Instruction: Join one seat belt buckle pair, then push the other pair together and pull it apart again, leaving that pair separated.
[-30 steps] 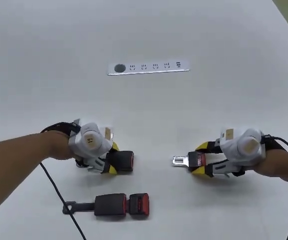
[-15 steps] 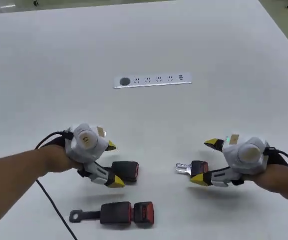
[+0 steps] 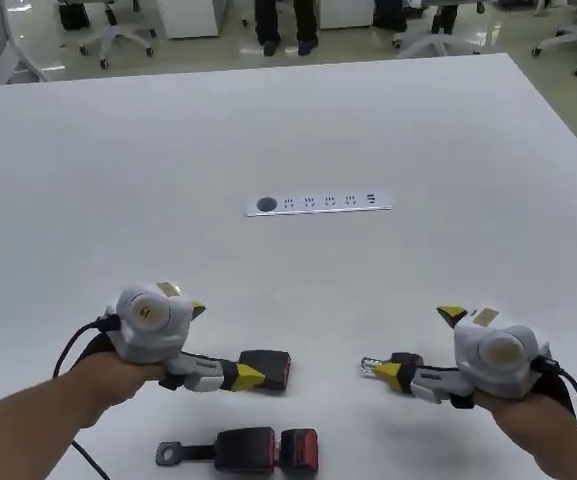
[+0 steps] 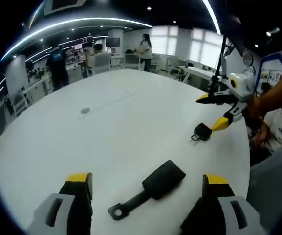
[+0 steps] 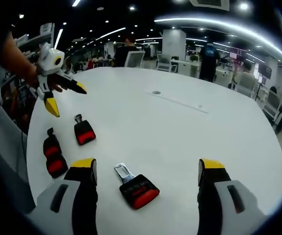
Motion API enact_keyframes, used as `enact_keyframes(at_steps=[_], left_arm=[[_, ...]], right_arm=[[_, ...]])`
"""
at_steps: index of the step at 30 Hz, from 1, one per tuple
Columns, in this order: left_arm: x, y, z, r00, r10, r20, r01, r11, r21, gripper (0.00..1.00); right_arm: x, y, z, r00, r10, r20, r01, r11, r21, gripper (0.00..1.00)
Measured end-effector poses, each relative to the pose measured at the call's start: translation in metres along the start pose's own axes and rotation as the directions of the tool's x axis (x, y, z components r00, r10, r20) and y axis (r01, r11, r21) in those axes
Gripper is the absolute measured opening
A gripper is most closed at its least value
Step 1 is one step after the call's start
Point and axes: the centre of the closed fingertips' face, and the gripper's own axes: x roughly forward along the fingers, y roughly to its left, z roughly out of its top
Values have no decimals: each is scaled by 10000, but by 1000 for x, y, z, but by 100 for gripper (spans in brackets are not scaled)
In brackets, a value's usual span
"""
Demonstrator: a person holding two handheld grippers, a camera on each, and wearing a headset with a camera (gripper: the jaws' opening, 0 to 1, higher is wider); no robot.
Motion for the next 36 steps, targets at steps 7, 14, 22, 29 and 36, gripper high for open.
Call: enact_keyframes(at_steps=[7,14,22,29,36], left_arm=[[-26,-5,4,9940,589,922,-498,9939,-981,100],[-51,-10,-6,9848,1091,1353,-860,9824,-1660,100],[-78,-13,-19,9755,1364,1728,-1059,9789,-1747,100],[-97,-23,-28,9626,1694,2115,-1204,9666,-2262,100],[-108,-26,-35,9544,1747,2423,-1164,9645,-2371,100]], right_arm=[[-13,5,3,9982,-415,425,390,9975,584,90],[-25,18,8,9943,-641,854,567,9946,873,91],[-47,34,12,9904,-737,1171,629,9936,935,97],[-64,39,8,9882,-986,1172,880,9918,926,99],[-77,44,3,9864,-1154,1168,1040,9896,997,99]])
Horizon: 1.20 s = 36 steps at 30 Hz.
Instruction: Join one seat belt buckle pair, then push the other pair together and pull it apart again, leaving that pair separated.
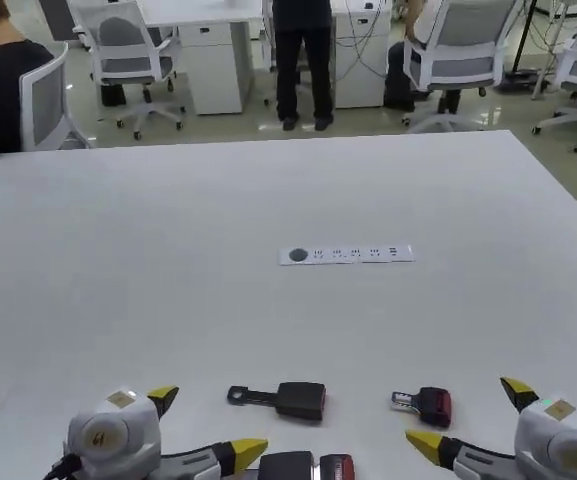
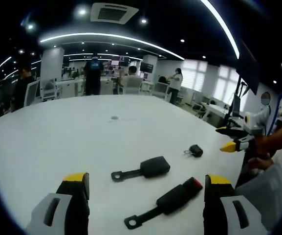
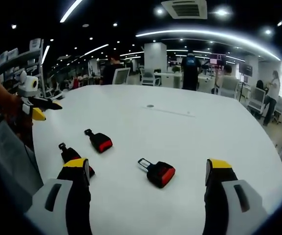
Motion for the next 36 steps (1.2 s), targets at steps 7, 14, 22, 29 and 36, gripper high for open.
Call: enact_keyframes(at_steps=[7,14,22,29,36], left_arm=[[-8,-9,-11,9984,-418,-392,439,9976,538,100],[-10,-14,-13,9979,-512,-397,534,9969,570,100],[-9,-16,-7,9975,-652,-287,674,9945,798,100],[-12,-14,-6,9981,-591,-168,602,9954,742,100],[-18,-12,-6,9987,-481,-174,491,9969,619,100]], right_arm=[[-14,6,-12,9998,22,-212,-23,10000,-7,99],[-20,9,-21,9990,57,-444,-60,10000,-56,99],[-22,9,-20,9992,-10,-390,4,9999,-134,99],[-26,11,-20,9995,-31,-298,28,9999,-105,99],[-33,8,-29,9986,-8,-533,1,9999,-135,99]])
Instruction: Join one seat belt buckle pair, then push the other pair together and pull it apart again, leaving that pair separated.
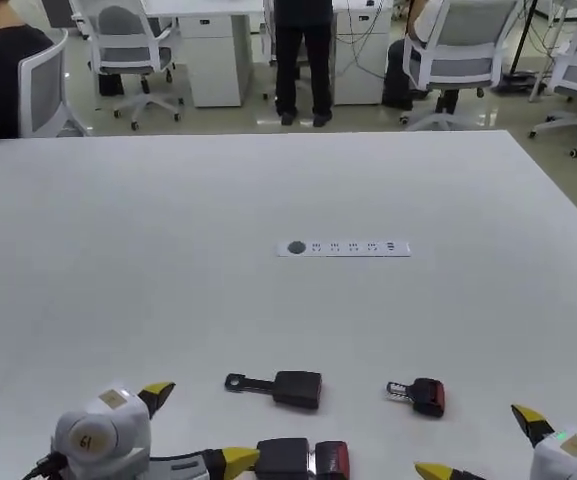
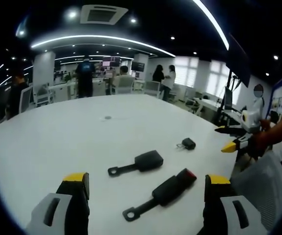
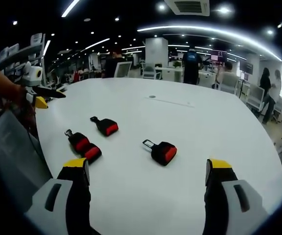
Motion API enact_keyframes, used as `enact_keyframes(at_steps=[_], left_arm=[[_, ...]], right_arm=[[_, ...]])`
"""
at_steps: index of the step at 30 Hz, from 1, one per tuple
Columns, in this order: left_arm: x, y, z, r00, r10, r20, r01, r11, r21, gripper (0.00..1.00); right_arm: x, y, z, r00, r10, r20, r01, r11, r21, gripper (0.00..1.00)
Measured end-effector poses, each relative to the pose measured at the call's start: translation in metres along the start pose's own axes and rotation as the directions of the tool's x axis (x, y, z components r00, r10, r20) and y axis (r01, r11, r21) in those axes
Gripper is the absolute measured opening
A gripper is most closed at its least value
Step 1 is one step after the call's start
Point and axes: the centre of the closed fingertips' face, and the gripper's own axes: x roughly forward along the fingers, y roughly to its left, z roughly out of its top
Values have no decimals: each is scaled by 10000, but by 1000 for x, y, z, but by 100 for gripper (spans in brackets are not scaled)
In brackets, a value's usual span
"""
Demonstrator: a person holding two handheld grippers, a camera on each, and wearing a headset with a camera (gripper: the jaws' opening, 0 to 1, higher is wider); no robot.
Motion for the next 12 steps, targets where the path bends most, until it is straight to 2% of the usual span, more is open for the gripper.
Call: enact_keyframes(at_steps=[12], left_arm=[[-3,-1,-9,9999,-41,-148,41,10000,-12,100]], right_arm=[[-3,-2,-8,9999,-114,-117,115,9999,67,99]])
